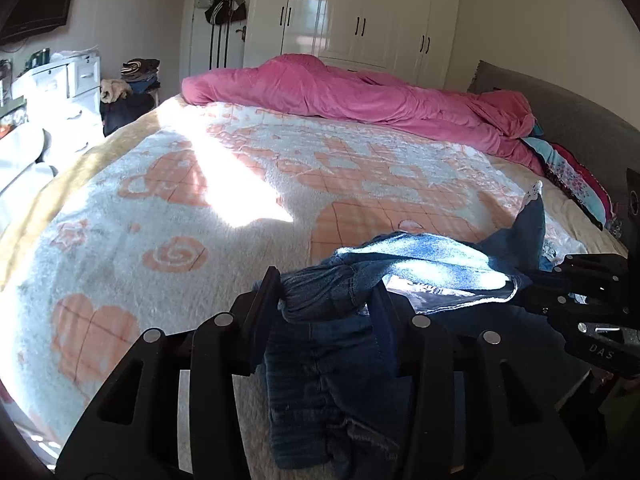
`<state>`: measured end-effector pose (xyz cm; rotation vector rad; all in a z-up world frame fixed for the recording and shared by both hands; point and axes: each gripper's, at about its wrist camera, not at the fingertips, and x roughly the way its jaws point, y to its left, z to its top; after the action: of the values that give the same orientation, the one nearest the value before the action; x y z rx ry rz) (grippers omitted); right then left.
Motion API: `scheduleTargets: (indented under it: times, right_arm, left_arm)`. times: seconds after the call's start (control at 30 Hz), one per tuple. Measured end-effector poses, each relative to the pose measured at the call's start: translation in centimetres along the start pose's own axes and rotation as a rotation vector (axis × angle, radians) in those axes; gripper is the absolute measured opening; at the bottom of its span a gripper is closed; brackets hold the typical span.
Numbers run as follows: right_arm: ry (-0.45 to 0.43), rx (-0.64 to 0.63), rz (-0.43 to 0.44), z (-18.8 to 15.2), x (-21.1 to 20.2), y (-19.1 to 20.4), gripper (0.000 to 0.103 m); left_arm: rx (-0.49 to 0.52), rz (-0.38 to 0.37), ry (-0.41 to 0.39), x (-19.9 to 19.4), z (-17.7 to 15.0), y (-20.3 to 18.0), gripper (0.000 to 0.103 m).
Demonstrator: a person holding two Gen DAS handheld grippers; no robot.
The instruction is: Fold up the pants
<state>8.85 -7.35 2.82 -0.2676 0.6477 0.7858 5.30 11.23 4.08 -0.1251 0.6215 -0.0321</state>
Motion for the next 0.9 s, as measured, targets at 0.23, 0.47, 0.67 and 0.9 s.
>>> scheduleTargets:
  times: [0.23,0.47,0.67,0.9]
  right_arm:
    - [0.03,-0.005,0.086,-2.7,-1.4,3.4,0.011]
    - [0.082,-0.014,0.123,-4.9,-1.6,5.0,0.011]
    - [0.169,-0.022,0.131,-7.4,-0.8,5.6,0.011]
    - [0.201,-0.023,0.158,-8.7,0.1,6.2,0.013]
  left_arm:
    - [-0.039,0.0,0.054,-1.8,-2.8,0.7,0.036]
    - [-0.007,0.022,0.149,-2.3,-5.0,0.3,0.036]
    - [-0.011,0.013,0.212,-3.1,-7.0,0.3,0.044]
    - [-0.05,0.049,0.192,-6.0,-6.4,-0.2,0.046]
